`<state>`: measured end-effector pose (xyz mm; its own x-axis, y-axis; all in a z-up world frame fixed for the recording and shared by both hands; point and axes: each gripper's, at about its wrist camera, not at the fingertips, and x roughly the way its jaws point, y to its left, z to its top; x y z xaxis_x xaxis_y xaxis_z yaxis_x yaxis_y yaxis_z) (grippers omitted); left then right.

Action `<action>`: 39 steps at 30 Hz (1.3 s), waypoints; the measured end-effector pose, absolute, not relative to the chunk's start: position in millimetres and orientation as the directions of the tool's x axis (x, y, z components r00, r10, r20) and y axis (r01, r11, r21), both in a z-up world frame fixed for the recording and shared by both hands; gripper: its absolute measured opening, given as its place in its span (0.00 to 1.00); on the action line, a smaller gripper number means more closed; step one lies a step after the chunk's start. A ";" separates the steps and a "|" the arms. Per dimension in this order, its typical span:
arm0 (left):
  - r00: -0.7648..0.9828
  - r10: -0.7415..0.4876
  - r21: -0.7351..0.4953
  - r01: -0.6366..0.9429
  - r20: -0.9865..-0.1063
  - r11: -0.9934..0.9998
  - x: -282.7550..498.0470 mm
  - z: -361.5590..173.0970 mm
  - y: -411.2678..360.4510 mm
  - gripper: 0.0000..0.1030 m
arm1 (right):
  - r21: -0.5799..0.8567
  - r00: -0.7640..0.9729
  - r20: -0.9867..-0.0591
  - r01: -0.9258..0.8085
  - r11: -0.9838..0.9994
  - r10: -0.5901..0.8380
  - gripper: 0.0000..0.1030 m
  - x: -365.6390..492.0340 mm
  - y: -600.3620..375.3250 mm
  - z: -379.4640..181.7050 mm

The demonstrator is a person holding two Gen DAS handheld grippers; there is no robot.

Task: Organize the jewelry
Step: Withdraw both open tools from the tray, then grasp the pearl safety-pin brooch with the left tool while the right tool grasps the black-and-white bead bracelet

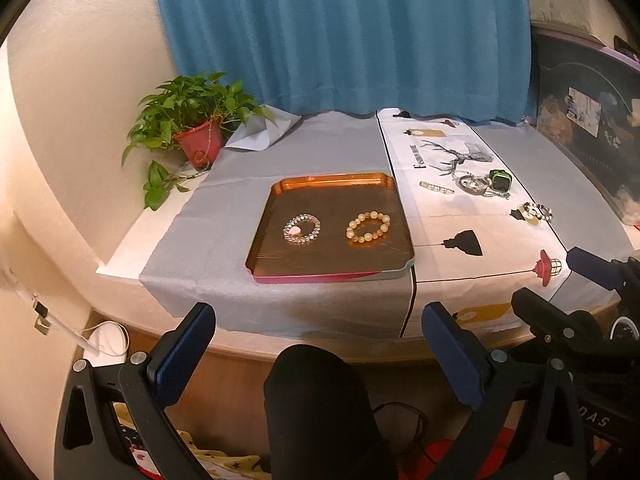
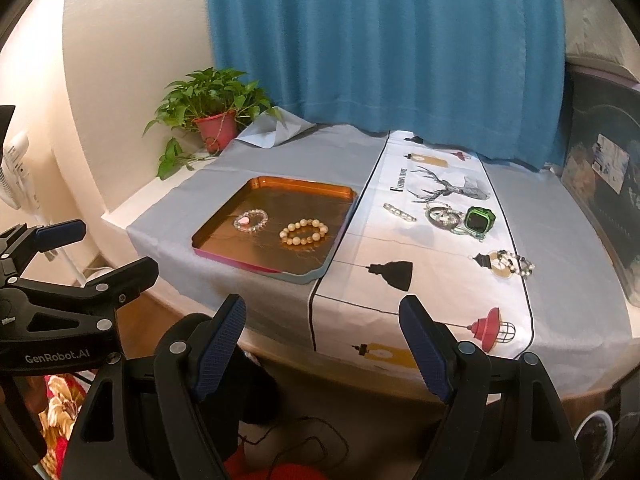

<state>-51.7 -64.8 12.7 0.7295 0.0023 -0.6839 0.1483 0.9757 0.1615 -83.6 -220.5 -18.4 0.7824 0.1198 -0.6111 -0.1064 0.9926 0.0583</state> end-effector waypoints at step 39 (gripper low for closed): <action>0.534 -0.104 0.132 0.385 -0.839 0.913 210.8 -78.2 -293.1 0.99 | 0.084 0.622 -0.746 0.441 0.893 -0.237 0.77 64.5 -530.8 -128.2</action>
